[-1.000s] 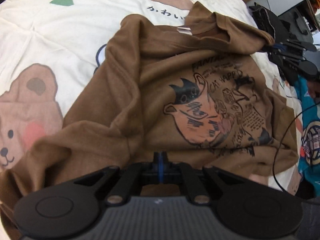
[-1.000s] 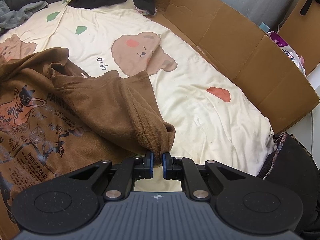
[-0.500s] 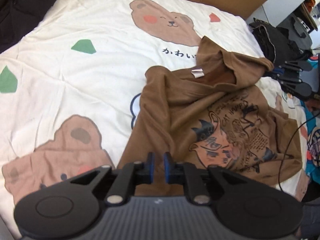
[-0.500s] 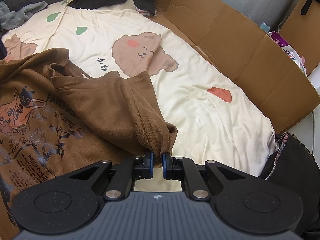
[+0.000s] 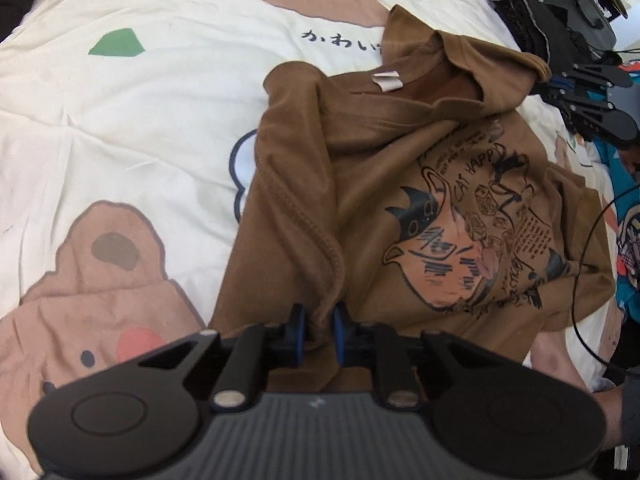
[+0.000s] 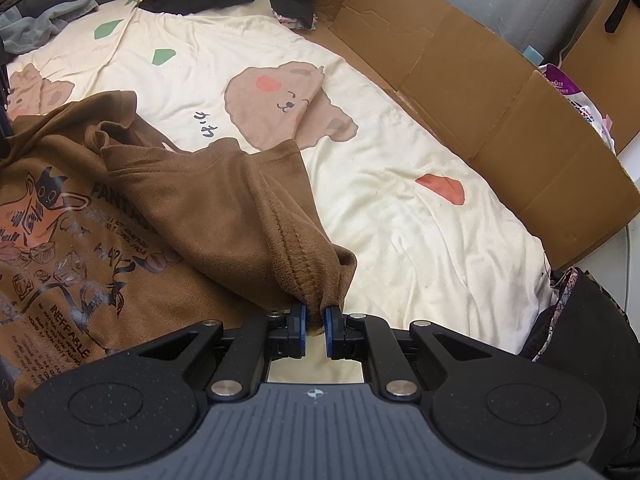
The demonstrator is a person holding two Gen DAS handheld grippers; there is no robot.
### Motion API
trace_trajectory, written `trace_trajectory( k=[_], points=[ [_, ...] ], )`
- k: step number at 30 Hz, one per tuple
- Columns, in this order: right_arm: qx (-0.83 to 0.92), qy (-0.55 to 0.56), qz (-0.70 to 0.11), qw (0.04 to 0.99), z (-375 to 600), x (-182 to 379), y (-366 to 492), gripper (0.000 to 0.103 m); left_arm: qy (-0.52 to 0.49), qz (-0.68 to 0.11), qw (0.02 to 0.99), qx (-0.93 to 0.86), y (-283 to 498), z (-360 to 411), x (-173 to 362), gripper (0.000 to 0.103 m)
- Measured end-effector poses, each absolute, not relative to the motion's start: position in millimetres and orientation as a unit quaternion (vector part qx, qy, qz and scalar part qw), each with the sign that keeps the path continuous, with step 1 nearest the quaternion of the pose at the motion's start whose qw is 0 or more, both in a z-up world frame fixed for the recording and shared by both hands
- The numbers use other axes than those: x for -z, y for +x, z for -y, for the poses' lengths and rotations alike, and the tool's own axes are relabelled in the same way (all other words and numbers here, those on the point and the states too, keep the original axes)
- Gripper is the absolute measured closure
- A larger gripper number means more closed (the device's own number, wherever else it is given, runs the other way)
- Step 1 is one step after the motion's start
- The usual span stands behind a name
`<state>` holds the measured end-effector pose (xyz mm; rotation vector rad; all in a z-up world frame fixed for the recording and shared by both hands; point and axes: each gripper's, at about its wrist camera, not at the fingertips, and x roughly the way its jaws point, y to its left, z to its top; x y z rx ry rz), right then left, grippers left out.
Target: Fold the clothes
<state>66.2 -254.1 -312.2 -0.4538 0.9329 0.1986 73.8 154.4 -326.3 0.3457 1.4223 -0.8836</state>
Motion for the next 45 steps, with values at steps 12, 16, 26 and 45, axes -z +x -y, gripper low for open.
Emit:
trace_trajectory(
  k=[12,16,26,45],
  points=[
    [-0.09,-0.238,-0.44,0.861,256,307,70,0.096,0.219,-0.569,0.732,0.306,88,-185,281,0.096],
    [-0.083,-0.249,-0.435,0.862,262,295,78,0.096,0.243,-0.549,0.756,0.262,105,-197,272,0.097],
    [-0.069,-0.279,-0.42,0.861,269,267,106,0.101,0.294,-0.492,0.794,0.205,145,-207,260,0.097],
    [-0.099,-0.302,-0.405,0.857,244,250,201,0.102,0.289,-0.452,0.838,0.104,251,-223,265,0.097]
  ],
)
